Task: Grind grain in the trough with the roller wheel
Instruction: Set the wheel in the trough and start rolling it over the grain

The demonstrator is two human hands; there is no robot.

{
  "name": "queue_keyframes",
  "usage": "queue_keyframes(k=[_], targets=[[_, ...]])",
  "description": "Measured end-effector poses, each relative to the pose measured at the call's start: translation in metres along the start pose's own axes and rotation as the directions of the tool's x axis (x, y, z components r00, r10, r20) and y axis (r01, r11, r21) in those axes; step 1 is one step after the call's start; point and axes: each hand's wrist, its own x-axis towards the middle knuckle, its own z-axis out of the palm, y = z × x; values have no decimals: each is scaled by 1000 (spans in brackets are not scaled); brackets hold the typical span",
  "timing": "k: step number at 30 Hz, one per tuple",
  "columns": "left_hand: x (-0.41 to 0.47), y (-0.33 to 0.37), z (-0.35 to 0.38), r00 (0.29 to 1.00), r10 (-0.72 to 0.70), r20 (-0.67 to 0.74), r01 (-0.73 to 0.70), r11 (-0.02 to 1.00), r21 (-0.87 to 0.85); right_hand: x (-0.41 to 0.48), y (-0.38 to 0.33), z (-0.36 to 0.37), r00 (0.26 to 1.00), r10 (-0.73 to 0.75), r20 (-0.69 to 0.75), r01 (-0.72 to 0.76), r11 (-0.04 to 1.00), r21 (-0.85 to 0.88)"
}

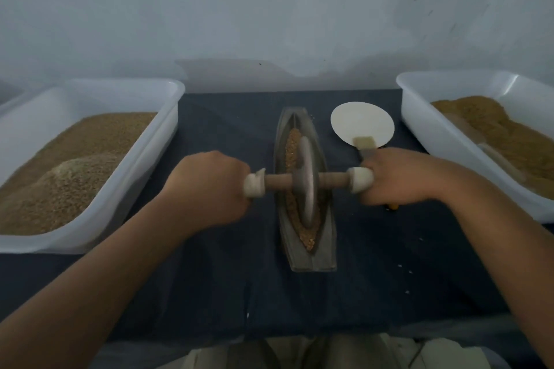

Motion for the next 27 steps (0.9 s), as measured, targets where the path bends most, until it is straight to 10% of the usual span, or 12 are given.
queue_keyframes(k=[8,18,27], targets=[[77,-6,21,965,-258,37,260,963,-63,66,-8,-3,753,-94,-652,-155,937,-313],[4,-5,7,998,-9,64,13,997,-72,-4,-1,3,994,15,-113,-25,995,-91],[93,-7,9,976,-211,51,214,973,-80,74,-6,-3,792,7,-610,-182,957,-225]])
